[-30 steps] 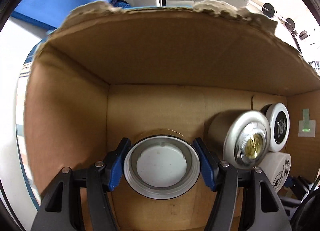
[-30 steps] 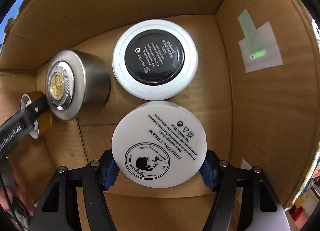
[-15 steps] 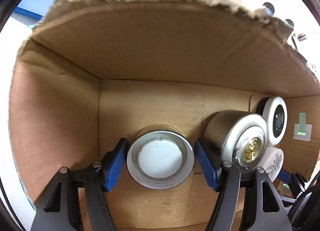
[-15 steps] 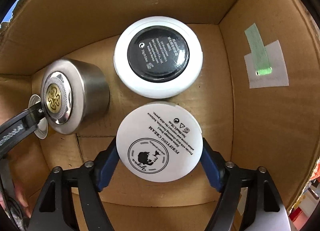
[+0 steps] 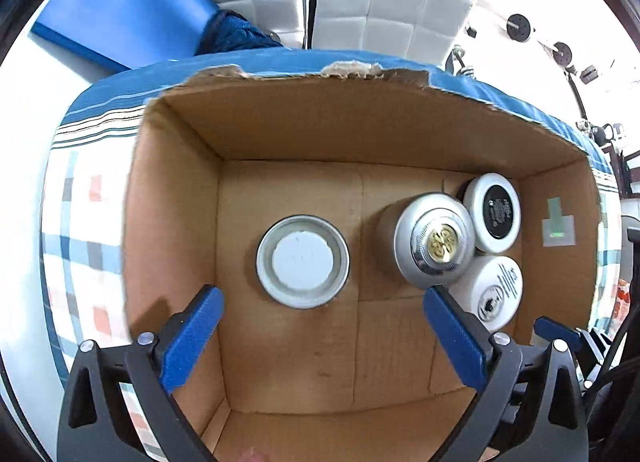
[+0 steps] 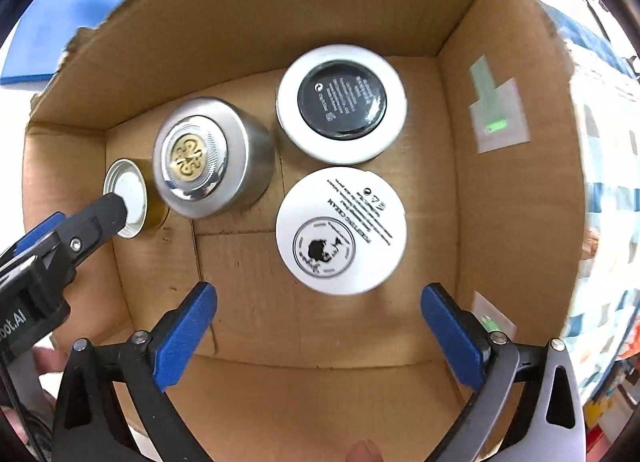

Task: Organize rigid objects
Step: 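Lift both tools out of the box over the table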

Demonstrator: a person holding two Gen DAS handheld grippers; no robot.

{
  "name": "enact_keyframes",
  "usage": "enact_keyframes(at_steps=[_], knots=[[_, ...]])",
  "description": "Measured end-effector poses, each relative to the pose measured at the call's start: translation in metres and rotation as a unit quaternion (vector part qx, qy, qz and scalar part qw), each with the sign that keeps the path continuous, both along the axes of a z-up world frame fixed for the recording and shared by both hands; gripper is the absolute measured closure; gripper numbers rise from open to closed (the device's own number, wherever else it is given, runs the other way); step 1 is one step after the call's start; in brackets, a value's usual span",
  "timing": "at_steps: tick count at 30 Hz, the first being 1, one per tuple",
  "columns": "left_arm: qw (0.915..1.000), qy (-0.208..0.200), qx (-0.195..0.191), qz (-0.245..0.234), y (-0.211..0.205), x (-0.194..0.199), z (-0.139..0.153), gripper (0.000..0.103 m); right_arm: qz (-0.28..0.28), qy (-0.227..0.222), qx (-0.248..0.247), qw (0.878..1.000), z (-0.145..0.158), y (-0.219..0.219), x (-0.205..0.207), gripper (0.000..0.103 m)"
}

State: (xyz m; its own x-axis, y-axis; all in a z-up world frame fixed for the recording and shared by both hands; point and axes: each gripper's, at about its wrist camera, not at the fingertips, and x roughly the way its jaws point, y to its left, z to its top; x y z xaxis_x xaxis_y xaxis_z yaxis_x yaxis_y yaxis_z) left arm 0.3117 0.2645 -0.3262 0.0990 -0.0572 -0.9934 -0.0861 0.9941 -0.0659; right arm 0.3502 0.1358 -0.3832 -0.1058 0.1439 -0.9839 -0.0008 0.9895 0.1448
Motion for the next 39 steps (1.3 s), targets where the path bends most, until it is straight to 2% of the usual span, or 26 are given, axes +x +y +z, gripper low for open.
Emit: enact_keyframes(at_steps=[5,13,15,17,28,35,39], knots=[[0.9995,-0.031,0.008,0.006,0.014,-0.009,0.029,0.000,0.009,-0.024,-0.009,1.000,0.026,0.007,-0.012,0.000],[0.9961,-0.084,0.022,0.019,0.006,-0.050,0.081,0.000,0.012,-0.070,-0.005,0.997,0.064,-0.008,-0.057,0.000],[0.9955,-0.089,0.026,0.021,0.004,-0.057,0.088,0.000,0.014,-0.079,-0.001,0.997,0.078,-0.010,-0.071,0.000],[0.9944,-0.099,0.029,0.023,0.003,-0.070,0.103,0.000,0.014,-0.088,0.001,0.996,0.093,-0.031,-0.080,0.000],[0.9879,-0.150,0.040,0.010,-0.008,-0.112,0.164,0.000,0.025,-0.137,0.014,0.990,0.167,-0.041,-0.131,0.000],[0.9846,-0.172,0.030,0.006,-0.022,-0.121,0.189,0.000,0.021,-0.156,0.036,0.987,0.199,-0.052,-0.153,0.000],[0.9819,-0.185,0.039,0.005,-0.055,-0.114,0.188,0.000,0.022,-0.160,0.045,0.986,0.210,-0.072,-0.155,0.000]])
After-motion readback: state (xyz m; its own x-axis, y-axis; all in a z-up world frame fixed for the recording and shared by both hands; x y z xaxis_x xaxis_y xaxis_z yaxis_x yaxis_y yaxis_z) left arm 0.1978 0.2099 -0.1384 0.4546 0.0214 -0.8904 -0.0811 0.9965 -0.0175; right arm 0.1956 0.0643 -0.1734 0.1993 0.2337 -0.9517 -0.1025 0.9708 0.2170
